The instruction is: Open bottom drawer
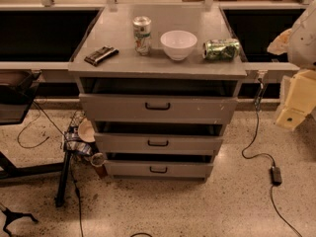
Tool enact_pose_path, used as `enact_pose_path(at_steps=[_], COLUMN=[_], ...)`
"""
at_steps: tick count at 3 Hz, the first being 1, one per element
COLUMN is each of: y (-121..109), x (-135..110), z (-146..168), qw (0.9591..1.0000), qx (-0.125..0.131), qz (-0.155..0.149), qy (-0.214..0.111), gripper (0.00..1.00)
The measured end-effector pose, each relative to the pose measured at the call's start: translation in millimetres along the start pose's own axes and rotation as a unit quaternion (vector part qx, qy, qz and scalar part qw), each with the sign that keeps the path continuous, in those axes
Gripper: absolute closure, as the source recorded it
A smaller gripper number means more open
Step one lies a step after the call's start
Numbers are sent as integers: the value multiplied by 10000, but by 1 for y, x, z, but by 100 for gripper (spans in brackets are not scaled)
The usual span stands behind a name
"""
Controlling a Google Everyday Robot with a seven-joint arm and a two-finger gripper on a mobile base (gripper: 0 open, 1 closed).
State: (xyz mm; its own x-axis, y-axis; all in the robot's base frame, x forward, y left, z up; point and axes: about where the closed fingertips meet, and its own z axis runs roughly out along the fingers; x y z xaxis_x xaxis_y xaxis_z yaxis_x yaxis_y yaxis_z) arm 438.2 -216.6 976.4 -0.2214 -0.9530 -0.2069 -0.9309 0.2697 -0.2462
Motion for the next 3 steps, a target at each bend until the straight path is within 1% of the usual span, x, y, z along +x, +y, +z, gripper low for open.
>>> enact_pose_path(at_steps=[1, 2, 3], y=[0, 7, 24], x=[0, -8, -35], z=[0, 19, 82], qw=[10000, 9997, 9975], qx=[0, 69, -100], qz=[0, -31, -180], qy=[0, -247, -673], gripper=[0, 0, 0])
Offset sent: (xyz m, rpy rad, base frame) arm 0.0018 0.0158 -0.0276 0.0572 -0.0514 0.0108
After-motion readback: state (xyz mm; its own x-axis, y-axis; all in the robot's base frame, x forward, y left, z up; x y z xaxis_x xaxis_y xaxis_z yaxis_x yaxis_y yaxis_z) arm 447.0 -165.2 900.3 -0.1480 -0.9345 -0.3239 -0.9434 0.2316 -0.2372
